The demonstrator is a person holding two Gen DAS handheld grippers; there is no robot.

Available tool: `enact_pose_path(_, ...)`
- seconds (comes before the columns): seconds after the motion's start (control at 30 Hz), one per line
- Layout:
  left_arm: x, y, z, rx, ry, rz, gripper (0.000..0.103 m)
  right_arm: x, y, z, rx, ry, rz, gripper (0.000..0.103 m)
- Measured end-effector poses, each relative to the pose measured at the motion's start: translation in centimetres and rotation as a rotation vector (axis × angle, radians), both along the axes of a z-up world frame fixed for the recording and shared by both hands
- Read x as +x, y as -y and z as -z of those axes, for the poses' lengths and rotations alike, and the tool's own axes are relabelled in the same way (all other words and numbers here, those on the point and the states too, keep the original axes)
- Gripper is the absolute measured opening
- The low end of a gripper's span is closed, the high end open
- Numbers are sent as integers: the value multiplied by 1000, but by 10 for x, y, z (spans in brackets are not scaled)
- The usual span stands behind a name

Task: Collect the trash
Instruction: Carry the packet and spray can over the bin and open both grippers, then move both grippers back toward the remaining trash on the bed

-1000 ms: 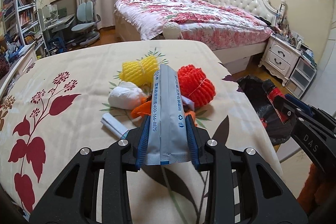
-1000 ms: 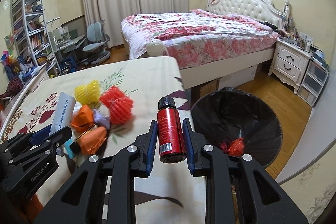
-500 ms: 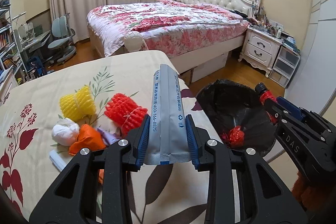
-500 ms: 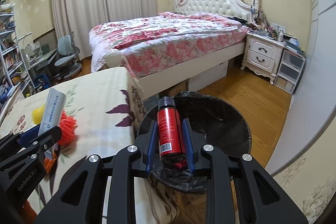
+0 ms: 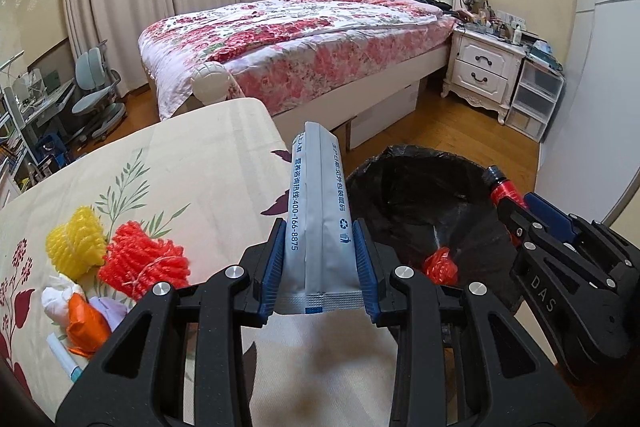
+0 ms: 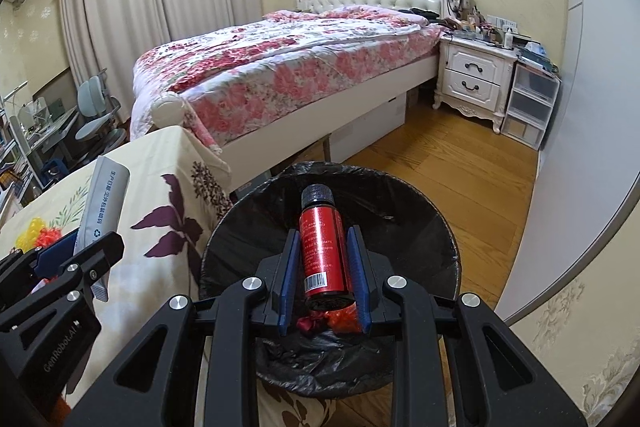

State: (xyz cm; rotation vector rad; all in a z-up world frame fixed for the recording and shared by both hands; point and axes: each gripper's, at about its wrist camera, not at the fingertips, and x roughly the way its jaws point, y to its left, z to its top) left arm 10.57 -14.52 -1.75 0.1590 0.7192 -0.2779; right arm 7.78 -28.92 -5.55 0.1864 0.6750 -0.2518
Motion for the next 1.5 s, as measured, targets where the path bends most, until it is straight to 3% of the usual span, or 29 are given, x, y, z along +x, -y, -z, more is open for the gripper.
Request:
enact_pose_path(0.6, 32, 35, 27, 52, -59, 24, 33, 24, 26, 21, 13, -35, 62, 25)
enact_pose_path(0.67, 34, 34, 27, 46, -67, 22, 36, 24, 26, 23, 11, -39, 65, 25)
enact_pose_path(0.73, 37, 33, 26, 39, -68, 21, 54, 25, 26, 24, 9, -44, 63, 26)
enact_pose_path(0.8, 38, 32, 25, 32, -65, 20, 58, 26, 26, 24, 5, -42, 69, 27)
enact_pose_path(1.03, 35, 27, 21, 16, -54, 1, 80, 22, 25, 22, -25, -31, 88, 43)
enact_pose_path(1.5, 26, 8, 8, 8, -29, -50, 85, 8, 19, 9, -60, -14, 107, 65)
